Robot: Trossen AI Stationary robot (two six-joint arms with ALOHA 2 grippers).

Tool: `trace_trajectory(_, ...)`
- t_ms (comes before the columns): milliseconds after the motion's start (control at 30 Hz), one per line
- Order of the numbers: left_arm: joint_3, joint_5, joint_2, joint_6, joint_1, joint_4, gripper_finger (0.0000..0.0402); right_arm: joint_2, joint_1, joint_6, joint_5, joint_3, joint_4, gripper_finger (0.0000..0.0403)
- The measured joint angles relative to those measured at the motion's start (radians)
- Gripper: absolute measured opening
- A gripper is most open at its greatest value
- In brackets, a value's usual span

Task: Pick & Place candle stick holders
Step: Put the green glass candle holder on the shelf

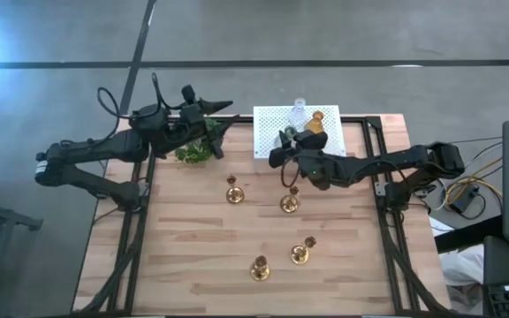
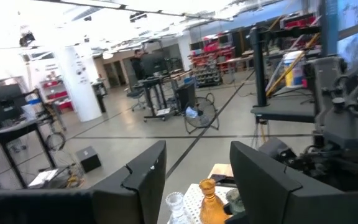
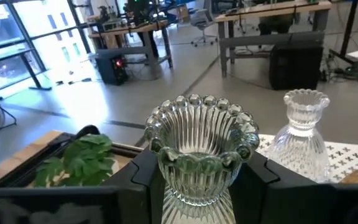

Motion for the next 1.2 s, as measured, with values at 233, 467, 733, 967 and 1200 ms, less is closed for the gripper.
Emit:
trace_trajectory(233,-0.001,-0.010,0.001,0.055,0.009,0.001,0.0183,0.075,-0.033,0.005,0.084,0.015,0.013,0.0119)
trace_trajectory(467,-0.005,-0.010,0.001,0.089,0.012,0.000,0.0183,0.272,-0.080,0.019,0.134,0.124,0.012,0.0119)
trace_trajectory(733,-0.005,-0.010,-0.011,0.161,0.012,-0.010,0.0183,0.393,-0.109,0.052,0.250,0.271,-0.001,0.0119)
trace_trajectory(967,-0.005,-0.014,-0.018,0.181,0.012,-0.030,0.0183,0.372,-0.110,0.106,0.316,0.299,-0.118,0.0119)
trace_trajectory(1200,-0.005,-0.014,-0.018,0.181,0.013,-0.045,0.0183,0.364,-0.111,0.421,0.312,0.302,-0.380,0.0119)
